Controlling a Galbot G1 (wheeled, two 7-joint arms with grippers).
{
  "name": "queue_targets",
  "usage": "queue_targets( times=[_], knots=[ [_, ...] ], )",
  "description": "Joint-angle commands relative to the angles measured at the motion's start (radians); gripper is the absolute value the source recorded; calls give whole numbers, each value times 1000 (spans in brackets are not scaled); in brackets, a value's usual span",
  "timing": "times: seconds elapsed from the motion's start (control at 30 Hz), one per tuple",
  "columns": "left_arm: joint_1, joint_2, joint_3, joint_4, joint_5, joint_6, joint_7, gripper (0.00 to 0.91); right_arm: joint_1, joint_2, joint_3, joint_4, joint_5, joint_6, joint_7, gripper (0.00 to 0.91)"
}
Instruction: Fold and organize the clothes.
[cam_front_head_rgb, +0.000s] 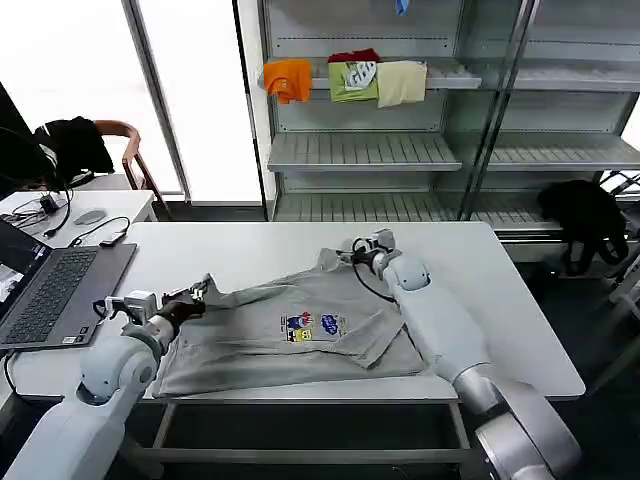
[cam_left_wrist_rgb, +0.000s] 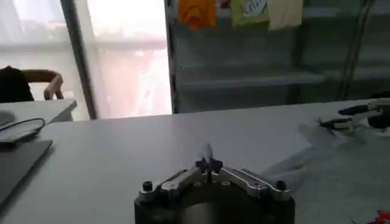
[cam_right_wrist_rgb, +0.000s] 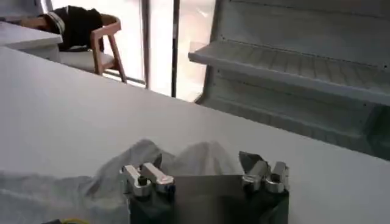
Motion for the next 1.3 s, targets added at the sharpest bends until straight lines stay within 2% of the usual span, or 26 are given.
queue_targets(
  times=[0.03, 0.33, 0.53, 0.7, 0.83, 1.0, 1.1, 1.3],
  knots=[
    [1, 2, -3, -5, -3, 0, -1, 10, -1, 29, 7, -52, -18, 0, -7, 0],
    [4, 8, -11, -6, -6, 0, 0, 20, -24, -33, -2, 99, 21, -18, 11, 0],
    [8, 25, -28, -18, -19, 0, 0, 20, -27, -97, -35, 265, 120, -61, 74, 0],
    [19, 39, -47, -23, -25, 0, 1, 10, -74, -224, -70, 499, 235, -94, 115, 0],
    [35, 47, -54, -30, -23, 0, 3, 10, -153, -327, -83, 702, 303, -125, 135, 0],
    [68, 60, -60, -46, -12, 2, -2, 10, -334, -436, -41, 939, 326, -161, 180, 0],
    [100, 65, -65, -57, 16, 3, -16, 10, -445, -479, -6, 1047, 324, -184, 191, 0],
    [135, 56, -65, -60, 55, 2, -33, 10, -597, -516, 44, 1177, 296, -178, 201, 0]
  ],
)
